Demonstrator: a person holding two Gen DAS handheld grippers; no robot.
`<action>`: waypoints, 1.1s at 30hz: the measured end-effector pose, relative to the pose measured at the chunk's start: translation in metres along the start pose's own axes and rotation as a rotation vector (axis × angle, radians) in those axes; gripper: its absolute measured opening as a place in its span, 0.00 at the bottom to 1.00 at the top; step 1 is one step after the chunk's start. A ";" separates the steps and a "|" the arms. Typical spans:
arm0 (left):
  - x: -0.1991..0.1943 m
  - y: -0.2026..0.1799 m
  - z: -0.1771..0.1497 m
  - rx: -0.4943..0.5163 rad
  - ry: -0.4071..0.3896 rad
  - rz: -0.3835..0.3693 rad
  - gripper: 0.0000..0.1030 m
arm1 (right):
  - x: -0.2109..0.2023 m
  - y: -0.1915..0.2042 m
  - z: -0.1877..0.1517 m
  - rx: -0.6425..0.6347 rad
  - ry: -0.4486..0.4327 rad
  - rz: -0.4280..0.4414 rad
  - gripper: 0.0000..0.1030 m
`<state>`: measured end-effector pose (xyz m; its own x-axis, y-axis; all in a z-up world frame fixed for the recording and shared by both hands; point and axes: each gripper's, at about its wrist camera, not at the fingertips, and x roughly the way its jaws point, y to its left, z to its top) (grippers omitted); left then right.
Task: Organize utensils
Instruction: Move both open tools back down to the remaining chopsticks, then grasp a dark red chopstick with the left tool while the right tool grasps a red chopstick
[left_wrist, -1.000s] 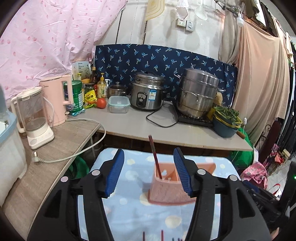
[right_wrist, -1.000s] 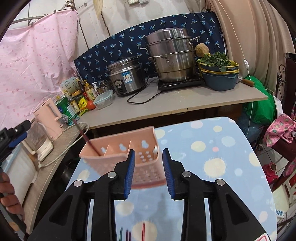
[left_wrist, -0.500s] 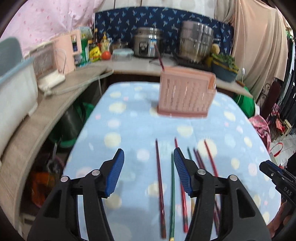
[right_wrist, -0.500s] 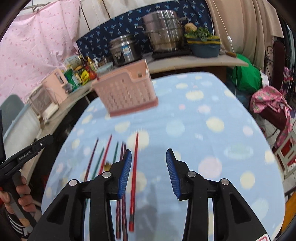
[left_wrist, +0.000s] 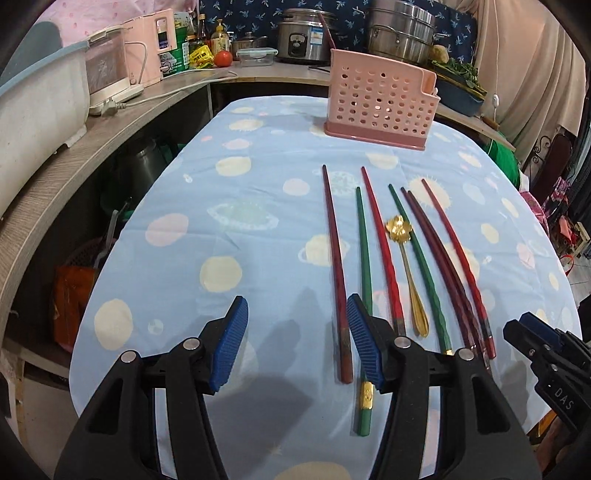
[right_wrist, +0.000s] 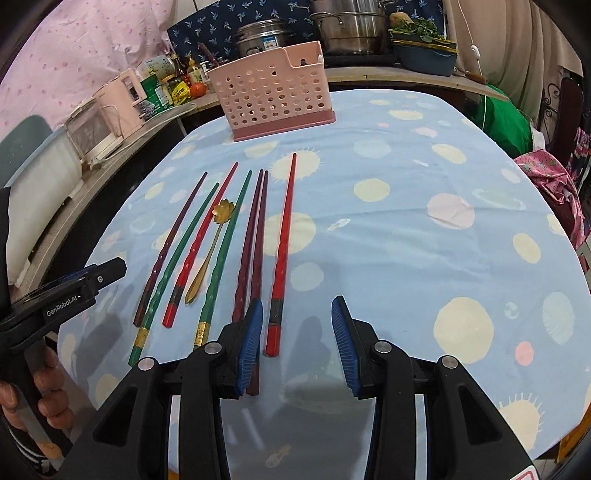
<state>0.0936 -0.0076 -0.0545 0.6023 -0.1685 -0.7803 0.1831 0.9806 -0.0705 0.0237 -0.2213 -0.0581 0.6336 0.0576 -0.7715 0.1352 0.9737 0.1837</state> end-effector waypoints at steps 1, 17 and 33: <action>0.001 0.000 -0.002 -0.001 0.006 -0.005 0.51 | 0.001 0.001 0.000 -0.001 0.001 0.001 0.37; 0.006 -0.011 -0.013 0.022 0.028 -0.021 0.51 | 0.005 0.003 -0.002 0.009 0.004 0.002 0.35; 0.022 -0.009 -0.019 0.016 0.064 0.000 0.51 | 0.014 -0.001 -0.001 0.016 0.023 0.006 0.31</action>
<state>0.0908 -0.0186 -0.0826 0.5514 -0.1612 -0.8186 0.1961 0.9787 -0.0606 0.0322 -0.2209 -0.0698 0.6165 0.0686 -0.7843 0.1439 0.9696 0.1979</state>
